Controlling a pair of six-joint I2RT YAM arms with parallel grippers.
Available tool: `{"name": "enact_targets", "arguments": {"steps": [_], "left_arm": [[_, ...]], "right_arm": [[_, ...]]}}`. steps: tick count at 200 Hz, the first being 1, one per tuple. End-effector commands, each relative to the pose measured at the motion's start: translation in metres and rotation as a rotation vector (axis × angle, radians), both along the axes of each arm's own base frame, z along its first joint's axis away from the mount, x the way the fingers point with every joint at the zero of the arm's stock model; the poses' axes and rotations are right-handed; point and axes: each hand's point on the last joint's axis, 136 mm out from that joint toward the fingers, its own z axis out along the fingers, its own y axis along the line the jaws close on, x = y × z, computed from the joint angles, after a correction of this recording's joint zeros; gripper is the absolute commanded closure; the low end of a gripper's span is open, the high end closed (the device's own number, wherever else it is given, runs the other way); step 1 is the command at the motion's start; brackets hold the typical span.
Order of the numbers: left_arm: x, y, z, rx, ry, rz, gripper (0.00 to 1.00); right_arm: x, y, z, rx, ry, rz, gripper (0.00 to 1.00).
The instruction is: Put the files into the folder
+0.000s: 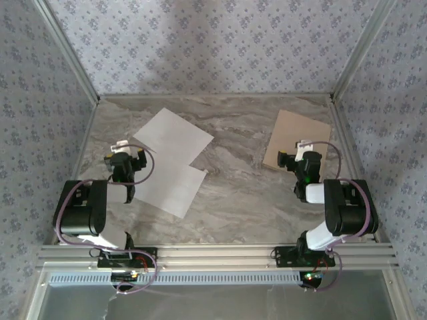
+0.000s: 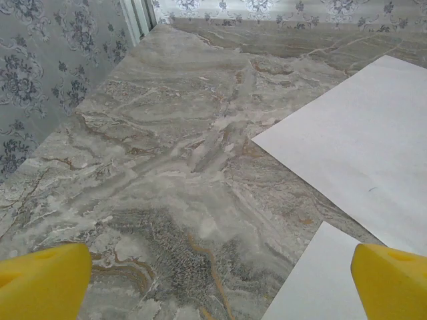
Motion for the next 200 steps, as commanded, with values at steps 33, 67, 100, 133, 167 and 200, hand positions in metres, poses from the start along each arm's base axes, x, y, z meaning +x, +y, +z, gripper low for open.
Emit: {"name": "enact_targets", "arguments": {"steps": [33,67,100,133,167,200], "left_arm": [[0.004,0.002,0.004,-0.007,-0.013,0.012,0.0],[0.004,0.002,0.005,-0.007,-0.014,0.012,0.0],[0.004,0.002,0.005,-0.007,-0.015,0.012,0.0],[0.003,0.002,0.004,-0.008,-0.013,0.013,0.0],[0.003,0.002,0.01,-0.009,-0.014,0.015,0.0],[-0.005,0.001,0.035,0.047,-0.015,0.057,0.0]], "right_arm": [[0.004,-0.002,0.003,-0.01,-0.008,0.001,0.0],[0.004,-0.001,0.002,-0.003,-0.005,0.004,0.0],[0.004,-0.002,0.003,0.002,-0.007,0.006,0.0],[0.004,-0.002,0.003,0.004,-0.008,0.007,0.0],[0.001,-0.002,0.007,0.047,-0.021,0.038,0.0],[-0.009,-0.017,0.029,0.093,-0.038,-0.018,0.0]]}}
